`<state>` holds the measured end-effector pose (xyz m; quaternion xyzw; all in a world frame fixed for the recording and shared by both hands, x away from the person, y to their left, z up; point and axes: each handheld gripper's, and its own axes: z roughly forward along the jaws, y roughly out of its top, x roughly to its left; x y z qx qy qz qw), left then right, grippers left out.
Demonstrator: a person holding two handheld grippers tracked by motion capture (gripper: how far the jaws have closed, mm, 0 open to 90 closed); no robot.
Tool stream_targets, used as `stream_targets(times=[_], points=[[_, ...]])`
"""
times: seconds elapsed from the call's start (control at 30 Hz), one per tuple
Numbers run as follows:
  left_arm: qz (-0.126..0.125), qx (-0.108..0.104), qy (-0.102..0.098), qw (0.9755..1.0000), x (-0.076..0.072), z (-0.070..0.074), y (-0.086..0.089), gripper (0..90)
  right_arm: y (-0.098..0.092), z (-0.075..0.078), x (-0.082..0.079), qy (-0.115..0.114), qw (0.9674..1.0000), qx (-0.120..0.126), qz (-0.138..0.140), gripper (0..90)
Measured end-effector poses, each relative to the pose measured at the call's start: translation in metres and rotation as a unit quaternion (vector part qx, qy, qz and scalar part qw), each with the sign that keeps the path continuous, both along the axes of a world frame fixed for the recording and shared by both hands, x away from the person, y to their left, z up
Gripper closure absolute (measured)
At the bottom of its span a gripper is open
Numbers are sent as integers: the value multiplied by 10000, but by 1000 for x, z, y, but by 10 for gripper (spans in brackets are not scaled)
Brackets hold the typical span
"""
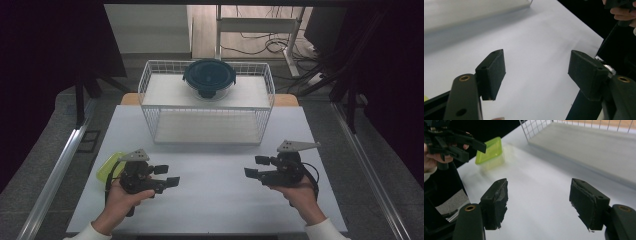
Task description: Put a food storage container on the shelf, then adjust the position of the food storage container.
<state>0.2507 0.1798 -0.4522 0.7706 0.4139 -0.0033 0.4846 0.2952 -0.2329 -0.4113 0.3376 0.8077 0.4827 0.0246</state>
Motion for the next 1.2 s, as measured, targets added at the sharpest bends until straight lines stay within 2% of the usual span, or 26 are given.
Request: stream_targets(times=[0.07,0.23,0.33,0.47,0.7,0.83,0.97,1.07,1.13,1.2], points=[[-15,58,40,10000,-1,-5,1,292,-3,-9,-3,25,10000,-16,-1,312],[87,177,-10,9998,-3,-9,5,292,-6,-24,-8,85,9995,-294,2,311],[116,301,-25,9995,-4,-11,5,294,-4,-27,-7,85,9993,-372,41,309],[121,341,-35,9993,-6,-12,6,293,0,-28,-9,57,9990,-437,87,309],[175,233,-161,9994,-13,-1,16,282,0,-29,-7,67,9990,-442,27,307],[251,182,-156,9994,-11,5,25,282,-3,-32,-7,137,9989,-441,-66,307],[275,170,-143,9994,-14,15,39,278,-4,-34,-7,173,9988,-449,-97,306],[378,261,-141,9988,-22,19,60,306,-4,-33,-6,236,9991,-342,-43,298],[496,339,-104,9981,-26,20,75,351,-3,-34,-5,248,9992,-327,-29,296],[607,428,82,9972,-30,19,92,446,-3,-35,-5,291,9990,-331,-28,295]])
